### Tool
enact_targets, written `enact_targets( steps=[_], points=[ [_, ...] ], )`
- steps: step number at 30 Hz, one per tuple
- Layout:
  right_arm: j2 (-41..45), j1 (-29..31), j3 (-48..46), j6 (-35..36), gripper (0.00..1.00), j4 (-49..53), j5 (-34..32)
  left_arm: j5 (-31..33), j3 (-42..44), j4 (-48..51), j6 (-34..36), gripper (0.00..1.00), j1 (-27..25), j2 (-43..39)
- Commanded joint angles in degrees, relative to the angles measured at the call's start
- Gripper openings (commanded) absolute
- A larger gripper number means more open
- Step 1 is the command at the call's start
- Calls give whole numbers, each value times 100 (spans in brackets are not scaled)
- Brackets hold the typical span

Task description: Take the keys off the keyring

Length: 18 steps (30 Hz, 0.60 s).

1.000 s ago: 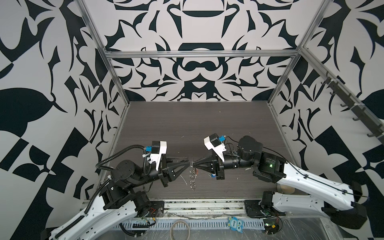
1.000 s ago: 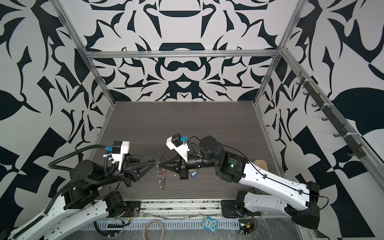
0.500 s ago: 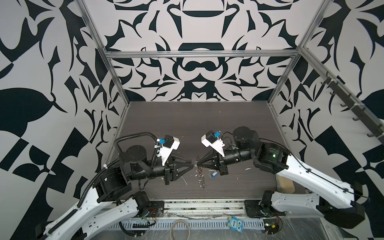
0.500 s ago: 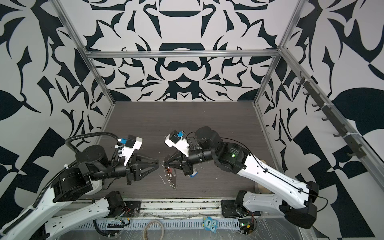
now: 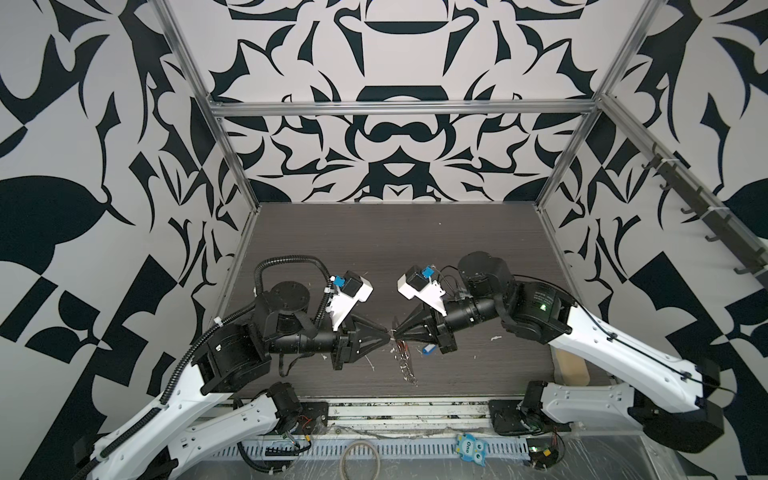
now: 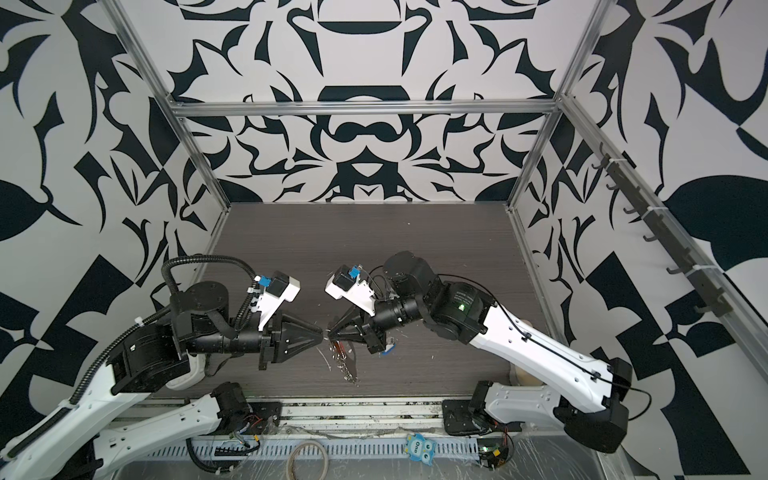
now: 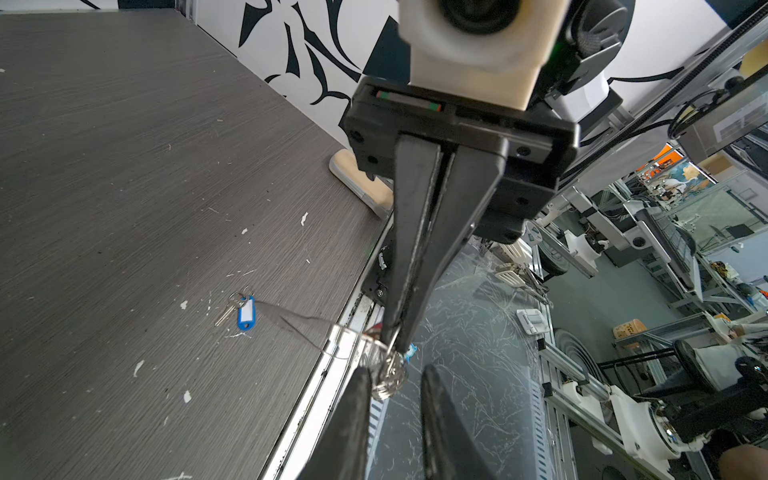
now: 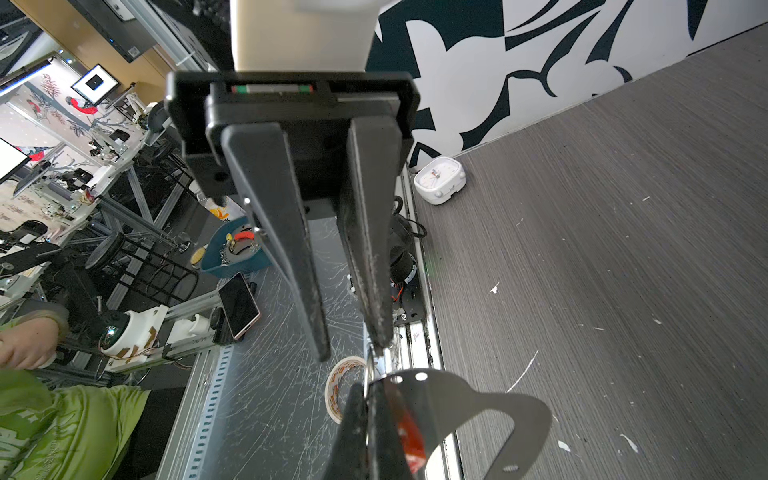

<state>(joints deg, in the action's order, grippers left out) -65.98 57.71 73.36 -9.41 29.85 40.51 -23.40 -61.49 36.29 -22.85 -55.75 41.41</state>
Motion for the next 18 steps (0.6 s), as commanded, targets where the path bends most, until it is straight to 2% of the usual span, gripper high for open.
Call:
enact_targets(
  steps=[1,6,10,14,18],
  points=[
    [15,-6,319,71,0,-165,176,-51,-176,164,87,25,5,33],
    [-29,-6,310,53,0,-202,153,-121,-179,89,105,15,5,87],
    [-36,-6,310,46,0,-230,146,-121,-179,88,109,11,3,126],
    [-64,1,293,-14,0,-286,148,0,-172,39,115,0,5,140],
    [20,34,230,-156,0,-491,-8,333,-63,-182,97,0,6,43]
  ],
)
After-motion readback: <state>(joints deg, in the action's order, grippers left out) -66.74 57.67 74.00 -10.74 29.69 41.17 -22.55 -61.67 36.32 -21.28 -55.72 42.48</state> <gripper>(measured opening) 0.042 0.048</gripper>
